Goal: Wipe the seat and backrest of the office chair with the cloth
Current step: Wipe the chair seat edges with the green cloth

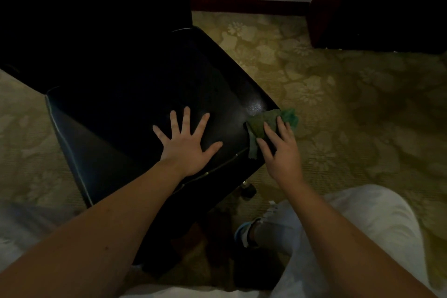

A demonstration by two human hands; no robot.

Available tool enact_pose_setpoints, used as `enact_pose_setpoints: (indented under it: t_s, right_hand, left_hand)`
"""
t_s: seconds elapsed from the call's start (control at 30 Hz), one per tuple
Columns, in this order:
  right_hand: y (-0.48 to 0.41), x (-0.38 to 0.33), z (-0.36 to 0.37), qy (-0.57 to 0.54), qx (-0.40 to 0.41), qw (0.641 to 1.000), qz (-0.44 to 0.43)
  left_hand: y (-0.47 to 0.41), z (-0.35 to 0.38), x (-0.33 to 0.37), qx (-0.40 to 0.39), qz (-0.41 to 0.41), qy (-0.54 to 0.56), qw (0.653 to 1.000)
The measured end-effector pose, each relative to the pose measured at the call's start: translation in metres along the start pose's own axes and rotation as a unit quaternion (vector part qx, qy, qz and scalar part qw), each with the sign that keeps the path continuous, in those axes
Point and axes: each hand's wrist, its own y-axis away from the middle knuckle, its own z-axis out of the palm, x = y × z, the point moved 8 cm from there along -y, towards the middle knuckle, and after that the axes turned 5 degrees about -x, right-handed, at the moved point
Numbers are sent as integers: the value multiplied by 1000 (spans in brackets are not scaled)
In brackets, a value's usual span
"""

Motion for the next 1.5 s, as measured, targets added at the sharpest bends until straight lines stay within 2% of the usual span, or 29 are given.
enact_pose_setpoints:
  t_s: [0.17, 0.3, 0.53, 0.63, 0.73, 0.83, 1.07, 1.33, 1.5]
  right_hand:
    - [6, -9, 4, 45, 9, 998, -42]
    - [0, -10, 1, 35, 4, 998, -54]
    - [3, -21, -10, -4, 65, 998, 23]
    - [2, -21, -4, 9, 61, 998, 27]
    - [-1, -17, 3, -31, 57, 997, 48]
    - [-2, -14, 7, -45, 49, 997, 41]
    - [-4, -12, 4, -1, 22, 999, -28]
    - [-18, 0, -6, -64, 24, 997, 45]
    - [1, -11, 7, -25, 34, 999, 21]
  left_hand:
    - [1, 0, 1, 3, -2, 4, 1000]
    - [0, 0, 1, 2, -3, 4, 1000]
    - [-1, 0, 2, 6, -4, 3, 1000]
    - [-1, -1, 2, 7, -8, -5, 1000]
    - [-1, -1, 3, 7, -6, -4, 1000]
    - [-1, -1, 3, 3, -8, -2, 1000]
    - [0, -2, 3, 0, -8, 0, 1000]
    - [-4, -2, 7, -6, -23, 2, 1000]
    - [-3, -3, 8, -2, -22, 3, 1000]
